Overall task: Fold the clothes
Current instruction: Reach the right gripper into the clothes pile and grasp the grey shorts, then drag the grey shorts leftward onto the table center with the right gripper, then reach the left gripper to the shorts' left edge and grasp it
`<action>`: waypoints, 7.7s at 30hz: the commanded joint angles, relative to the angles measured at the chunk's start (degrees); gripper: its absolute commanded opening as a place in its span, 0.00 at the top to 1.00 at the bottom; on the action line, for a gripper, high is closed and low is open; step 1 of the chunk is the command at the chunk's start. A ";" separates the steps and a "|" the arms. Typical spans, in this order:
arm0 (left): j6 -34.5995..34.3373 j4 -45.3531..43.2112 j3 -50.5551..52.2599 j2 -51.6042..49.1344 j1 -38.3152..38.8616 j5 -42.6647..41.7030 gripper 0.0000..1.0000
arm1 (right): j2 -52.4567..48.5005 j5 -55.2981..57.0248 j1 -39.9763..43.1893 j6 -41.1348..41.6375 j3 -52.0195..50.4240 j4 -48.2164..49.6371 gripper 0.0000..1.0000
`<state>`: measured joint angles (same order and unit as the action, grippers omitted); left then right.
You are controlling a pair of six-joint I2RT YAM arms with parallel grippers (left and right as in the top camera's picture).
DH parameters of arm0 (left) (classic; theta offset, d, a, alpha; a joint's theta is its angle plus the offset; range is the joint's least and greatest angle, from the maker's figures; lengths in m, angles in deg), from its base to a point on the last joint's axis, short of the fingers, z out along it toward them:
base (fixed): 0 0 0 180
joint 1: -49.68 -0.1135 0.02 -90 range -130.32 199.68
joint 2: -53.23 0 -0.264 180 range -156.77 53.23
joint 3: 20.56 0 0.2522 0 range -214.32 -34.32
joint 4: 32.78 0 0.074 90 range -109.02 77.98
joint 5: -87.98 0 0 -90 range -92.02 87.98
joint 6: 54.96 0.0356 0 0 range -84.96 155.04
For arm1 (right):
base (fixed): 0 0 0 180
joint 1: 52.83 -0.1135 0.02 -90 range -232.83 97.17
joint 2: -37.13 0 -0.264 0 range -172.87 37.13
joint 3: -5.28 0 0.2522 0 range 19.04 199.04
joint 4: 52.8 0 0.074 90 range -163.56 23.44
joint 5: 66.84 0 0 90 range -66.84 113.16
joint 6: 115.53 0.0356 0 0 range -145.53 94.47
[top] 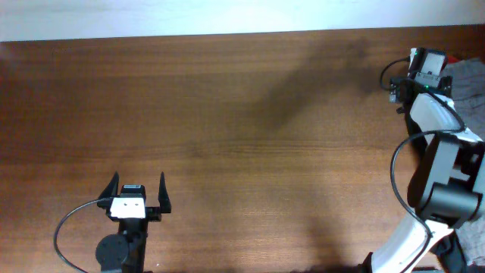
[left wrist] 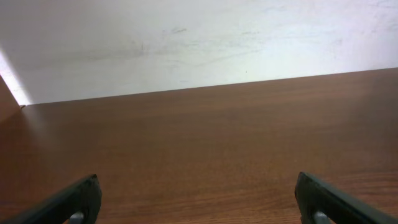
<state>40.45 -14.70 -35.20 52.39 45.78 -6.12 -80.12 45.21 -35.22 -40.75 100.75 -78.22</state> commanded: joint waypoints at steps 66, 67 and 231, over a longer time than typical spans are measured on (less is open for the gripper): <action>0.68 0.07 0.37 0.48 -0.28 0.26 0.01 | -5.42 4.37 3.72 8.24 1.90 5.55 0.69; 0.68 0.04 0.37 0.48 -0.28 0.26 0.01 | -4.90 4.37 3.32 8.24 1.90 5.70 0.71; 0.74 -28.11 -5.84 -11.69 -0.35 -11.02 0.01 | 13.09 -30.34 -20.48 36.74 0.70 -31.80 0.01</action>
<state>40.45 -42.40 -36.34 45.66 45.74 -14.51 -68.25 14.10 -55.90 -4.51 101.41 -109.98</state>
